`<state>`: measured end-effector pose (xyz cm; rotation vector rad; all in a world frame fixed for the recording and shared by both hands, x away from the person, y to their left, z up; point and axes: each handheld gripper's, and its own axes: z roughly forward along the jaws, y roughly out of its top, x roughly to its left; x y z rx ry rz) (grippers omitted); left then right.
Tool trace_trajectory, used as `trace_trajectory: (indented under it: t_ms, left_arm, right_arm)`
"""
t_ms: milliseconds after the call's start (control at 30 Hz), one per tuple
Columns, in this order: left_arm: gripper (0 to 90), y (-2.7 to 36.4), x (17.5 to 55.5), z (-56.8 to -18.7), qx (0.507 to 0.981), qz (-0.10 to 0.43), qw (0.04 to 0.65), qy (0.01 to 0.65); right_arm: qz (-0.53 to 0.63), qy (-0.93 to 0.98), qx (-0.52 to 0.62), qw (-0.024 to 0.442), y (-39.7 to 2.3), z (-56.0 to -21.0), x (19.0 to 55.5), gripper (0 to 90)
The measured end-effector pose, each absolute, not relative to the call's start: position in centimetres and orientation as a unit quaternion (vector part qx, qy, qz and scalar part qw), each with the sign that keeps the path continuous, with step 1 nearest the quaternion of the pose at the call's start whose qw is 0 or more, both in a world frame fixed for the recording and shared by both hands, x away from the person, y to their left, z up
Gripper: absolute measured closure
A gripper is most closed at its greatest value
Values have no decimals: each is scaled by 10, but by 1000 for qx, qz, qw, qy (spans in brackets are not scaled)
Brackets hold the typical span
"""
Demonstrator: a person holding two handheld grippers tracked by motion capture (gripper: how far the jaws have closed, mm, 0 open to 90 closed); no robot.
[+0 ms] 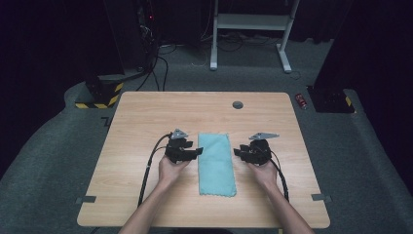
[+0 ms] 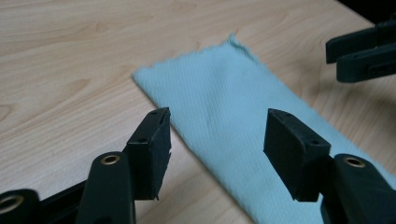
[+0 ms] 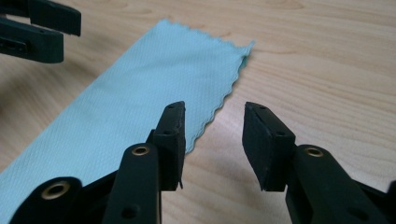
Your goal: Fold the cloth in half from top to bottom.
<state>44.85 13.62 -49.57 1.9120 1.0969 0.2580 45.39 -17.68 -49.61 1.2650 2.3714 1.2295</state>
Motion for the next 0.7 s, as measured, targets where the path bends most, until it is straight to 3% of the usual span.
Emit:
trace_trajectory:
  t_ms: [700]
  left_arm:
    - [428,119,498,-503,766,126,389,496]
  right_arm:
    - [400,794,446,105,-154,-498,497,614]
